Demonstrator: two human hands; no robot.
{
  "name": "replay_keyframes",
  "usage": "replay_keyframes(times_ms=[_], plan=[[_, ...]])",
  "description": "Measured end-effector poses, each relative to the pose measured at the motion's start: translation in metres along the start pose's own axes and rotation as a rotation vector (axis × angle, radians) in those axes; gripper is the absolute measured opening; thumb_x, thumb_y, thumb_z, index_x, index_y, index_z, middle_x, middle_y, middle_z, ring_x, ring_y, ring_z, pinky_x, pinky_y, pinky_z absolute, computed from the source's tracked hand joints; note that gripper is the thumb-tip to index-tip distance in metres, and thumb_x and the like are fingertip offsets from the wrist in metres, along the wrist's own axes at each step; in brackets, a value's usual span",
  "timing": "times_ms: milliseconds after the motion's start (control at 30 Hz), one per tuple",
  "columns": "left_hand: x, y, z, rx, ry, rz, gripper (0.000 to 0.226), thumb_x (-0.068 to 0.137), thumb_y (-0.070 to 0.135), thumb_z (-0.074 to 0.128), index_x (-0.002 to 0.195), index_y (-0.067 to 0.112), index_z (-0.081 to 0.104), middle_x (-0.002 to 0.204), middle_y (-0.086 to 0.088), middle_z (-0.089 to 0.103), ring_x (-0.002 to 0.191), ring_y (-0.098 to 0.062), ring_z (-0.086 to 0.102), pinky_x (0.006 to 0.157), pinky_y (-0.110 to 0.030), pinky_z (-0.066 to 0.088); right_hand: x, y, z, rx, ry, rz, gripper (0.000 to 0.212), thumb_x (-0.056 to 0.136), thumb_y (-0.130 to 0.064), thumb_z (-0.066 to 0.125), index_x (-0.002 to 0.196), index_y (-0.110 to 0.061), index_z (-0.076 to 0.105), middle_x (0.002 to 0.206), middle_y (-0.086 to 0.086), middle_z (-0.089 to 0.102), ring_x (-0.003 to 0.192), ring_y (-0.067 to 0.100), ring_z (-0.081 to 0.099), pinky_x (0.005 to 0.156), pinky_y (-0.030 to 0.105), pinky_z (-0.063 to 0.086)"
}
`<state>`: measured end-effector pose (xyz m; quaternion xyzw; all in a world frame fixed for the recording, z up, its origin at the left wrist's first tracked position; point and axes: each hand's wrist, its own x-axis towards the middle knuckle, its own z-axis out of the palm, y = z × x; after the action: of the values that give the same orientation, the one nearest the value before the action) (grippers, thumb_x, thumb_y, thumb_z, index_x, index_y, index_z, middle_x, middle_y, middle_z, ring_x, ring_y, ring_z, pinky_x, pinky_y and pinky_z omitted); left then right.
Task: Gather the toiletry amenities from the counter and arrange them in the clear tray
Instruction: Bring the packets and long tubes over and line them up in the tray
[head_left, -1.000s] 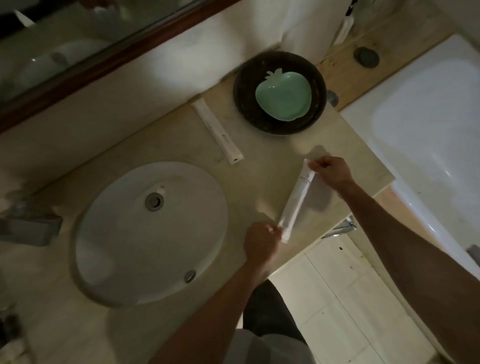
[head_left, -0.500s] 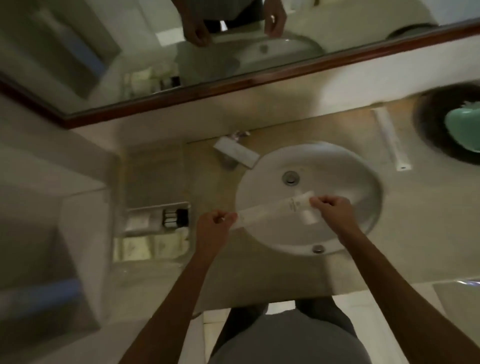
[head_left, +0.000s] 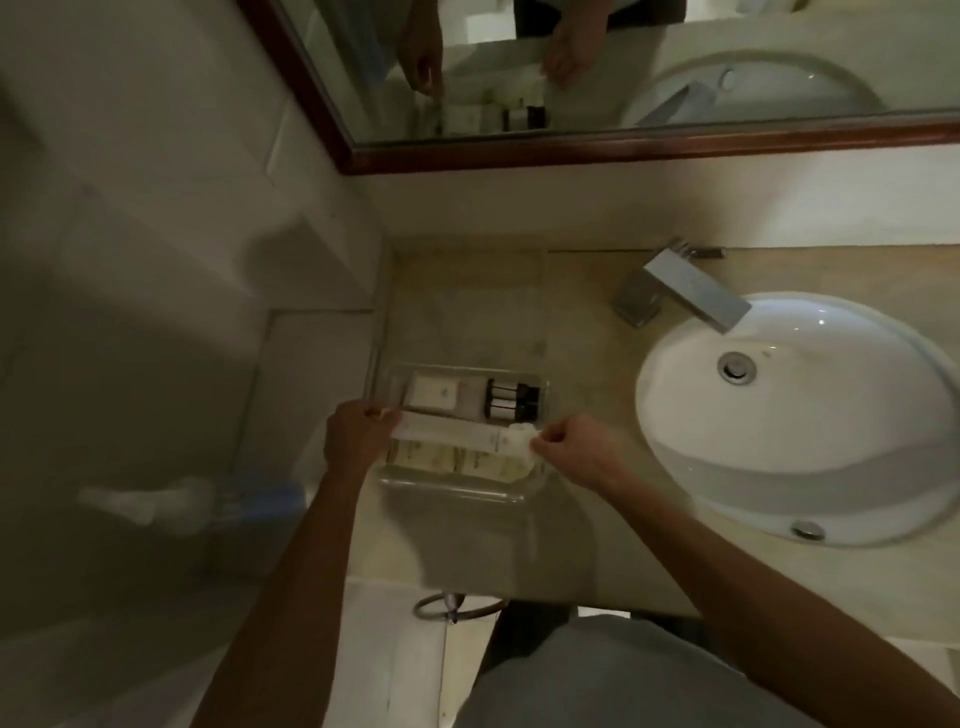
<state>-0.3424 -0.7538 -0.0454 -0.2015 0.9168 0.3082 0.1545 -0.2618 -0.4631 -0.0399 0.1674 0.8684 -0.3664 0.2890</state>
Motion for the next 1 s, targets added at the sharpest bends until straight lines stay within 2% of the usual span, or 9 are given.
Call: replay_keyframes(times_ms=[133,300,367,467,533,633,800,900,1000], plan=[[0.007,-0.008,0.006,0.108,0.001,0.004,0.036,0.078,0.039,0.077,0.105,0.015,0.075,0.102,-0.008,0.074,0.095,-0.028,0.069,0.081,-0.036,0.055,0.013,-0.014,0.011,-0.043,0.06,0.013,0.02,0.087,-0.031,0.064,0.087,-0.015,0.076,0.078,0.001,0.073,0.068,0.014,0.069,0.07,0.04,0.061],[0.002,-0.008,0.015,0.148,0.067,0.005,0.03,0.079,0.041,0.075,0.098,0.018,0.076,0.095,-0.007,0.074,0.089,-0.029,0.069,0.074,-0.036,0.056,0.018,-0.014,0.019,-0.08,0.164,-0.001,0.023,0.086,-0.033,0.061,0.077,-0.015,0.072,0.067,-0.001,0.069,0.057,0.013,0.066,0.057,0.04,0.061],[-0.002,-0.004,0.016,0.185,0.12,0.032,0.03,0.08,0.04,0.074,0.101,0.02,0.071,0.097,-0.008,0.073,0.09,-0.03,0.068,0.073,-0.038,0.056,0.015,-0.014,0.019,-0.06,0.191,-0.028,0.022,0.085,-0.034,0.062,0.077,-0.015,0.072,0.067,0.0,0.069,0.057,0.013,0.067,0.057,0.04,0.061],[-0.017,0.01,0.017,0.167,0.257,0.131,0.037,0.083,0.045,0.069,0.111,0.022,0.06,0.096,-0.006,0.072,0.085,-0.028,0.068,0.071,-0.039,0.057,0.004,-0.011,0.005,-0.023,0.266,-0.068,0.029,0.085,-0.046,0.063,0.085,-0.018,0.072,0.071,-0.001,0.071,0.059,0.013,0.066,0.06,0.037,0.059],[-0.036,0.033,0.025,0.128,0.276,0.236,0.034,0.086,0.048,0.063,0.111,0.025,0.058,0.091,0.001,0.07,0.079,-0.021,0.067,0.07,-0.036,0.056,-0.007,-0.002,-0.013,-0.03,0.365,-0.095,0.035,0.084,-0.057,0.059,0.091,-0.025,0.068,0.071,-0.005,0.069,0.061,0.011,0.064,0.063,0.034,0.058],[-0.071,0.087,0.049,0.051,0.299,0.302,0.03,0.084,0.036,0.066,0.111,0.026,0.058,0.086,0.009,0.066,0.073,-0.012,0.061,0.068,-0.028,0.049,-0.021,0.027,-0.048,-0.065,0.493,-0.155,0.035,0.086,-0.057,0.057,0.097,-0.025,0.066,0.077,-0.01,0.06,0.068,0.011,0.059,0.066,0.033,0.053],[-0.135,0.18,0.111,0.019,0.314,0.321,0.037,0.073,0.019,0.06,0.108,0.026,0.048,0.074,0.006,0.064,0.065,-0.02,0.063,0.064,-0.033,0.05,-0.044,0.107,-0.124,-0.039,0.627,-0.149,0.024,0.088,-0.046,0.064,0.095,-0.023,0.069,0.078,-0.01,0.056,0.066,0.007,0.051,0.058,0.025,0.035],[-0.176,0.228,0.152,0.026,0.23,0.367,0.035,0.072,0.016,0.058,0.106,0.024,0.048,0.074,0.005,0.058,0.064,-0.018,0.057,0.06,-0.029,0.039,-0.061,0.165,-0.169,-0.009,0.695,-0.087,0.02,0.086,-0.042,0.066,0.093,-0.024,0.07,0.074,-0.008,0.058,0.065,0.011,0.054,0.061,0.026,0.035],[-0.197,0.25,0.179,0.018,0.159,0.35,0.033,0.075,0.019,0.057,0.106,0.024,0.048,0.076,0.002,0.06,0.066,-0.017,0.058,0.057,-0.031,0.044,-0.074,0.222,-0.202,0.024,0.739,-0.018,0.018,0.085,-0.039,0.068,0.09,-0.022,0.071,0.071,-0.007,0.06,0.064,0.012,0.056,0.06,0.026,0.037]])
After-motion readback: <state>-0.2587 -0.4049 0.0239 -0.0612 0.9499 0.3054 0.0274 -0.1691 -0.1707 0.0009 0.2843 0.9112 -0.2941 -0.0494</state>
